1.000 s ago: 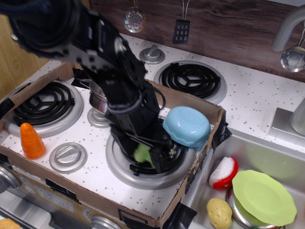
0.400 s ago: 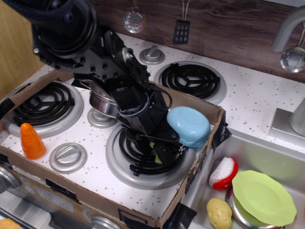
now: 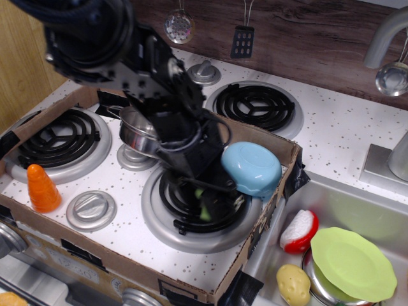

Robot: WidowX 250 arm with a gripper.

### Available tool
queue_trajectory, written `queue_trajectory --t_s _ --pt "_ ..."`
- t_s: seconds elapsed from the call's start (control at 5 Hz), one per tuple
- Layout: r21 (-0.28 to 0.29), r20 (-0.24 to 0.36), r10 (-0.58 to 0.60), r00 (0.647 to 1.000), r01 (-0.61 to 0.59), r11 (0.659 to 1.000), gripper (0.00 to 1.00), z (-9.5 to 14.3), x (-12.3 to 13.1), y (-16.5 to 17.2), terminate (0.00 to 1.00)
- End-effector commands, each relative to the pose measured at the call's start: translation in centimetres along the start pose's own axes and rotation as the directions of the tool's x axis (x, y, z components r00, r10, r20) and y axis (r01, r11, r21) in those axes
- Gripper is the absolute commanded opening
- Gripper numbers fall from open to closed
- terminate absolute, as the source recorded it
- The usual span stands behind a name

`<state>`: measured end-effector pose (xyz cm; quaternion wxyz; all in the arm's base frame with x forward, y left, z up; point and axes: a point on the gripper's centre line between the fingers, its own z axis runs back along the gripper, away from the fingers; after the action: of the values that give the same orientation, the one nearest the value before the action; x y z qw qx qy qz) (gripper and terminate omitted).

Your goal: Put broccoli in pot

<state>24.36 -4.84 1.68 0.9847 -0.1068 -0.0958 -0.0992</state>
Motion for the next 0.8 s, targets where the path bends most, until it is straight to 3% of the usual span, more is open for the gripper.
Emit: queue_trajectory --t_s 0.0,0.2,0.4,0.6 --pt "0.004 0.113 -0.008 0.994 0.008 1.000 0.00 3.4 1.4 1.2 0.00" --pt "0.021 0.143 -0.026 0.989 0.023 1.000 0.00 4.1 2.2 2.2 0.00" --pt "0.033 0.210 -0.017 0.978 0.010 0.999 0.00 4.7 3.3 3.9 0.00" --pt "0.067 0.246 -0.025 0.969 0.009 0.998 0.00 6.7 5.0 4.6 0.00"
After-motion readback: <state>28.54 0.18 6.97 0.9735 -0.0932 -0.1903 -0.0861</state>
